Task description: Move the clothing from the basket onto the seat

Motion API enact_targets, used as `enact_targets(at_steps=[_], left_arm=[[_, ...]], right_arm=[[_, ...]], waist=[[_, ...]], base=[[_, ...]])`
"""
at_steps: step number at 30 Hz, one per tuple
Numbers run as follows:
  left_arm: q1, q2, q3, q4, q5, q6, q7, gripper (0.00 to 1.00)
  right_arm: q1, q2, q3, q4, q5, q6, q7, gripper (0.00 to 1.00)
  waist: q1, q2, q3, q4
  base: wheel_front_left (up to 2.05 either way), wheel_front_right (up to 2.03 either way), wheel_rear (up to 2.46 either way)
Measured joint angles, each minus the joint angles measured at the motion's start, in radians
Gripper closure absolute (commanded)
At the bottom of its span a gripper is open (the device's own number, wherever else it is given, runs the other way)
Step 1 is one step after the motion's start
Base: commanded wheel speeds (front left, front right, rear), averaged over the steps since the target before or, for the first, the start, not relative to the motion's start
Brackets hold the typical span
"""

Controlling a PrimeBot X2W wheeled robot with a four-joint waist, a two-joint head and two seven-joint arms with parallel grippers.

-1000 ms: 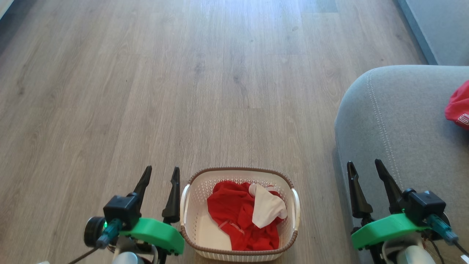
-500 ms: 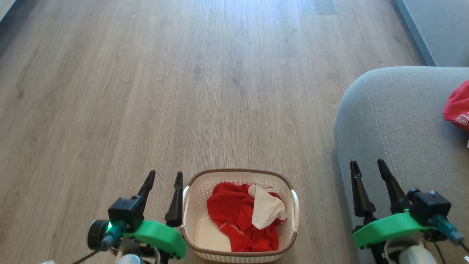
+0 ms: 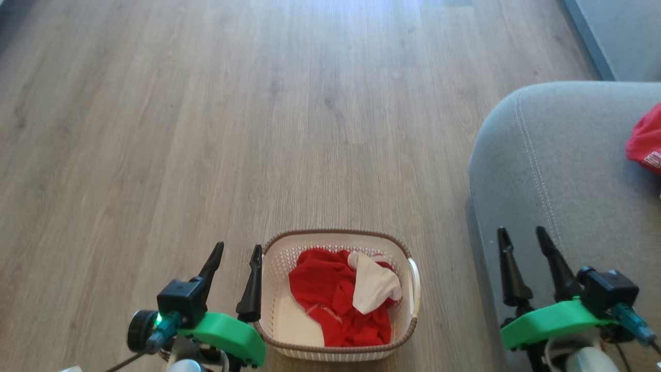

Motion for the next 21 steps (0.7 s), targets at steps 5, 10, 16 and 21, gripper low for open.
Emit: enact_targets(at_steps=[5, 10, 16, 21], left_arm=[[-0.006, 0.0, -0.021, 0.003, 0.0, -0.001, 0.0, 0.0], [-0.072, 0.0, -0.036, 0.011, 0.0, -0.001, 0.0, 0.0], [-0.233, -0.001, -0.084, 0.137, -0.021, -0.008, 0.0, 0.0], [-0.402, -0.001, -0.116, 0.274, -0.037, -0.018, 0.0, 0.0]], right_arm=[[-0.002, 0.004, -0.08, 0.039, -0.064, 0.0, 0.0, 0.0], [-0.035, 0.004, -0.107, 0.044, -0.064, 0.0, 0.0, 0.0], [-0.123, 0.004, -0.1, 0.036, -0.065, 0.0, 0.0, 0.0], [-0.161, 0.004, -0.066, -0.025, -0.055, 0.0, 0.0, 0.0]], waist=[[0.0, 0.0, 0.048, -0.021], [0.0, 0.0, 0.14, -0.048], [0.0, 0.0, 0.29, -0.086], [0.0001, 0.0, 0.438, -0.118]], base=[[0.0, 0.0, 0.0], [0.0, 0.0, 0.0], [0.0, 0.0, 0.0], [0.0, 0.0, 0.0]])
